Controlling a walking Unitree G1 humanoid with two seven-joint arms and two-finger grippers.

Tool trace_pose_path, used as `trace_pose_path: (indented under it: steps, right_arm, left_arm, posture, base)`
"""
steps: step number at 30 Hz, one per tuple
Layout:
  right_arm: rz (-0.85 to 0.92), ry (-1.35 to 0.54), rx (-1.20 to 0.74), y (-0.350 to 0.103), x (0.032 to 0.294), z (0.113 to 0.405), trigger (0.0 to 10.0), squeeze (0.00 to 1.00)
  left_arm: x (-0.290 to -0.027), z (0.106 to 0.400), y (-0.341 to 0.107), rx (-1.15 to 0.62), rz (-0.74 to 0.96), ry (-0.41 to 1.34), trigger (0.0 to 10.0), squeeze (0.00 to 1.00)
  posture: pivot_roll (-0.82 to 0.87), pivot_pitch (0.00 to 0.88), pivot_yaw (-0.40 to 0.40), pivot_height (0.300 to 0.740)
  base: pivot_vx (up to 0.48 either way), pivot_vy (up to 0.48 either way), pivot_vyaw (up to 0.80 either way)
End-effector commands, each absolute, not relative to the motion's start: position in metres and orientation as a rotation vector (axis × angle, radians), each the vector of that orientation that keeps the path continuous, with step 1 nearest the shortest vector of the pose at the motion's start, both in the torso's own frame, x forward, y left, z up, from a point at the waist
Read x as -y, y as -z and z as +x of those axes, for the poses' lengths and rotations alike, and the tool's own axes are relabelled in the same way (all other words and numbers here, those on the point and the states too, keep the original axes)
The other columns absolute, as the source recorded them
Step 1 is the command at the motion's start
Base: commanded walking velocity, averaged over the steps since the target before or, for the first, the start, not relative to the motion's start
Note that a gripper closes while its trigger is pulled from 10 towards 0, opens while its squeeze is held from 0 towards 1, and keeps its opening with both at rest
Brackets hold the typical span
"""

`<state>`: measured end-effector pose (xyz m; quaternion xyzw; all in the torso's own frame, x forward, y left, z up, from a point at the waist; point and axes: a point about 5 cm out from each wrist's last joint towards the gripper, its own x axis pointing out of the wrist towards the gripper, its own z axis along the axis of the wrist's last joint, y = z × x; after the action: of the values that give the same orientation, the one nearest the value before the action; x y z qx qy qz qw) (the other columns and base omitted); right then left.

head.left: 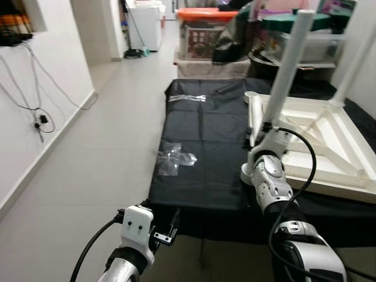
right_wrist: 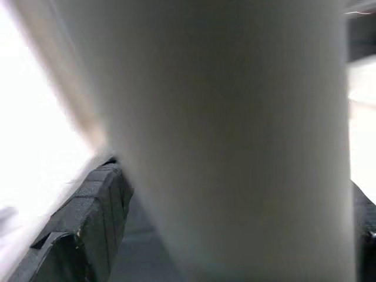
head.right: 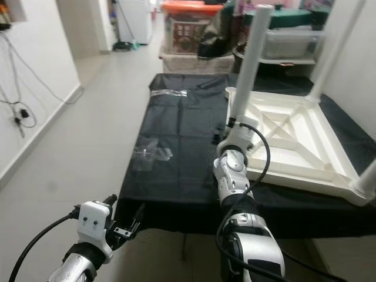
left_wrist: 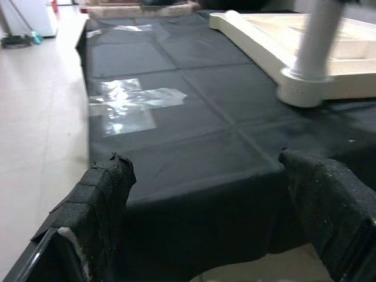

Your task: Building children table

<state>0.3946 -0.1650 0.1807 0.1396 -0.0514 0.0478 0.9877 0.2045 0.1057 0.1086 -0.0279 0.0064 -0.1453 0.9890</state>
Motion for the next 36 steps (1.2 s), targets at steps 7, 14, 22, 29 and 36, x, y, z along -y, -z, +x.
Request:
trace_pose_path:
  steps: [7, 14, 22, 29, 36]
  right_arm:
    - [0.28, -0.747, 0.039, -0.192, 0.133, 0.389, 10.0, 0.0]
    - [0.207, -1.292, -0.094, -0.187, 0.111, 0.368, 10.0, 0.0]
    - [0.205, -1.434, -0.113, -0.187, 0.094, 0.363, 10.0, 0.0]
    - [0.169, -1.353, -0.085, -0.184, 0.089, 0.366, 0.0, 0.0]
    - [0.161, -0.776, -0.008, -0.185, 0.109, 0.392, 0.0, 0.0]
  left_arm:
    - [-0.106, 0.204, -0.103, -0.038, -0.049, 0.291, 10.0, 0.0]
    - [-0.105, 0.203, -0.102, -0.04, -0.048, 0.29, 10.0, 0.0]
    - [-0.105, 0.202, -0.101, -0.043, -0.05, 0.29, 10.0, 0.0]
    - [-0.105, 0.201, -0.101, -0.044, -0.053, 0.288, 10.0, 0.0]
    - [-0.105, 0.202, -0.102, -0.042, -0.053, 0.288, 10.0, 0.0]
  posture:
    - [0.07, 0.0, -0.009, 0.74]
    - [0.08, 0.0, -0.019, 0.74]
    - [0.08, 0.0, -0.024, 0.74]
    - [0.09, 0.0, -0.026, 0.74]
    - [0.08, 0.0, -0.023, 0.74]
  base:
    - [0.0, 0.0, 0.0]
    - [0.0, 0.0, 0.0]
    - [0.0, 0.0, 0.0]
    - [0.0, 0.0, 0.0]
    - [0.0, 0.0, 0.0]
